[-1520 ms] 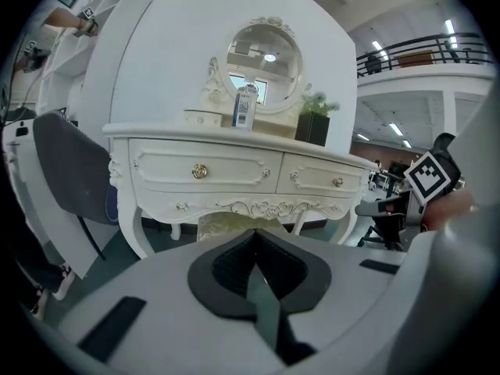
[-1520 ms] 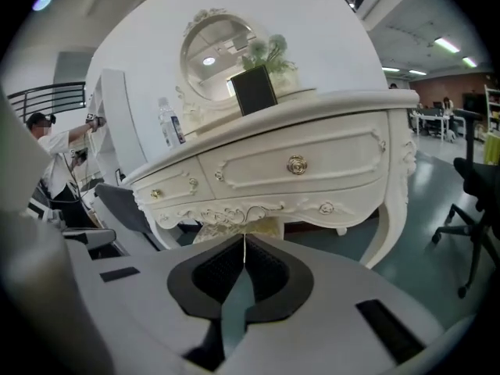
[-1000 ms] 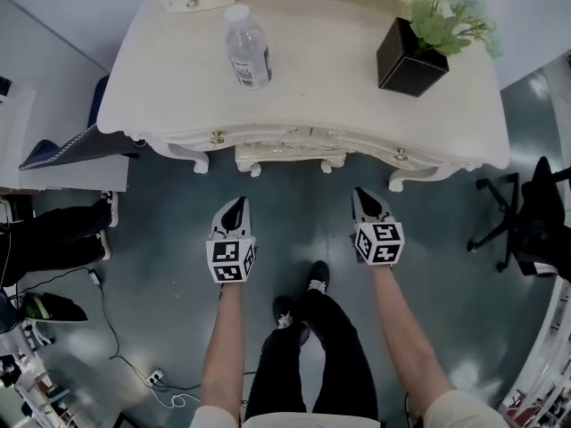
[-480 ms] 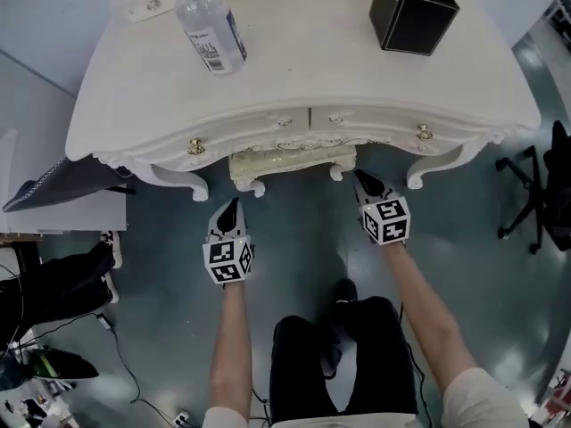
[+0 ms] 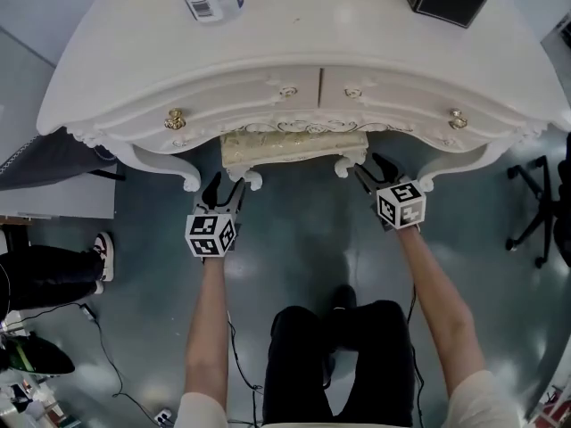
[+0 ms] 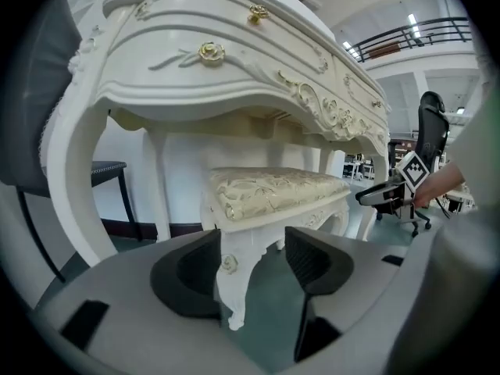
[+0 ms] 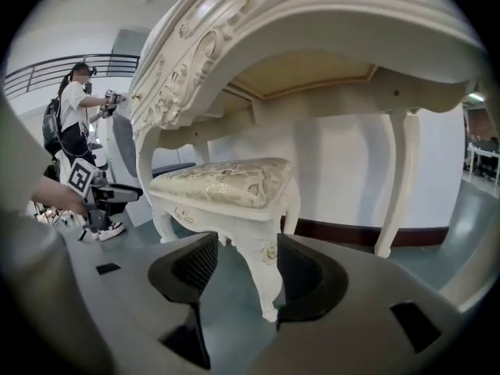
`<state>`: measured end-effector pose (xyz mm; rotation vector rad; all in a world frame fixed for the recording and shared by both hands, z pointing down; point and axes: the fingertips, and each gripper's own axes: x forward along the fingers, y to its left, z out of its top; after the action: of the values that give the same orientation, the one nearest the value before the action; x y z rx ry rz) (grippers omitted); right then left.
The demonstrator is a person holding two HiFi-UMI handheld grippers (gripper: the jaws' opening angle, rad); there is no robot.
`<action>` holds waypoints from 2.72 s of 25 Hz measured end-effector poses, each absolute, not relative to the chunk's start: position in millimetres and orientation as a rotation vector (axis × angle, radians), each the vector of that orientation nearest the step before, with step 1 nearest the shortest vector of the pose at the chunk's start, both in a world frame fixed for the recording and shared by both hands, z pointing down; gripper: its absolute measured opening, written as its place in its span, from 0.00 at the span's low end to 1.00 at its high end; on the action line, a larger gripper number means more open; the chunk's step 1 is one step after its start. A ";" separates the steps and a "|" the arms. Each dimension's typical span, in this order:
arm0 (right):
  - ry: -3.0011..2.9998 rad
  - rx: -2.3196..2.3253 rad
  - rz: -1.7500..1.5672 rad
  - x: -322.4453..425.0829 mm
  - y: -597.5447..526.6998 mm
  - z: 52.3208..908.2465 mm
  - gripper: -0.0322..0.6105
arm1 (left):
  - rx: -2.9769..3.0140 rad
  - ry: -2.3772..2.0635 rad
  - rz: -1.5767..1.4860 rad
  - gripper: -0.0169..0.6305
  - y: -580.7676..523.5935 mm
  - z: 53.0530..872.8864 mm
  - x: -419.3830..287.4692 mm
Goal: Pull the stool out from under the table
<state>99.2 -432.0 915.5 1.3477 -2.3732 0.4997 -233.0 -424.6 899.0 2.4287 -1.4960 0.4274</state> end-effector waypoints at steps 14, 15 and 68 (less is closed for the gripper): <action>-2.155 1.014 0.390 91.5 -470.7 973.4 0.53 | 2.496 -1.229 0.813 0.67 -459.2 945.4 -219.9; -2.134 1.006 0.387 93.5 -472.4 977.3 0.53 | 2.488 -1.221 0.835 0.67 -462.1 951.8 -217.6; -1.906 1.032 0.602 91.5 -156.9 982.0 0.48 | 2.285 -1.167 1.100 0.45 -168.2 957.6 -214.5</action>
<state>91.5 -156.9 982.0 1.0324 -1.9056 0.6025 -214.5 -168.2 957.6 2.2846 -1.1671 1.0995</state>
